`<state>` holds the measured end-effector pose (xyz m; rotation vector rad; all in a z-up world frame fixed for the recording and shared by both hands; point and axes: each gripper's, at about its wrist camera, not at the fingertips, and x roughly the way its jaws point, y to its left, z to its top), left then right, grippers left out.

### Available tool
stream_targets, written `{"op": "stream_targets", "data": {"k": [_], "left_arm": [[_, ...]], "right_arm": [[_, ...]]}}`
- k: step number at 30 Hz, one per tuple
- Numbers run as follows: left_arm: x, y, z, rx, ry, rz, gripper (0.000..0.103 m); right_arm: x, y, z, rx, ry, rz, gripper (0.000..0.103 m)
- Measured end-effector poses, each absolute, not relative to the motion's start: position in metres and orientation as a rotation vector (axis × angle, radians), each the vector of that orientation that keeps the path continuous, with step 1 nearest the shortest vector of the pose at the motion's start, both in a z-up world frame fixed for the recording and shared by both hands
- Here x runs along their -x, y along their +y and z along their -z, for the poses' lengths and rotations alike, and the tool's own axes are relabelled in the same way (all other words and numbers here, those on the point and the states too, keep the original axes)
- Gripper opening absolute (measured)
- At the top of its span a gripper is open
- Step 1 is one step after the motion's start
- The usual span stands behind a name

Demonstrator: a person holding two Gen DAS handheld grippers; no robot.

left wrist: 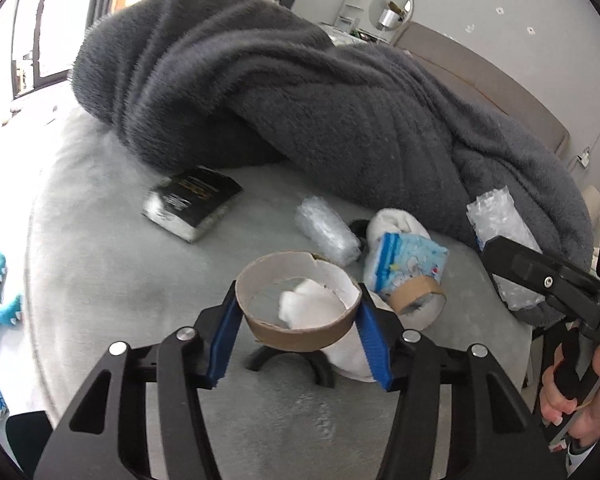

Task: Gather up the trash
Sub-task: 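Grasp the brown cardboard tape roll with the left tool while the right tool holds the bag, then carry the tape roll with the left tool over the teal bin and open it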

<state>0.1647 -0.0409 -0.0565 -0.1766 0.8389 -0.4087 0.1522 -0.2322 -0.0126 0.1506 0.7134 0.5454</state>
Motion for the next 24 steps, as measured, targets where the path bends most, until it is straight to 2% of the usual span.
{"op": "stream_targets", "data": {"k": [13,24], "left_arm": [[-0.141,0.013,0.039,0.18,0.797,0.268,0.058],[-0.108,0.06,0.044,0.15,0.835,0.156,0.058]], "right_arm": [[-0.137,-0.191,-0.007,-0.128,0.67,-0.524,0.035],[-0.117,-0.144,-0.007,-0.102,0.661,-0.554,0.035]]}}
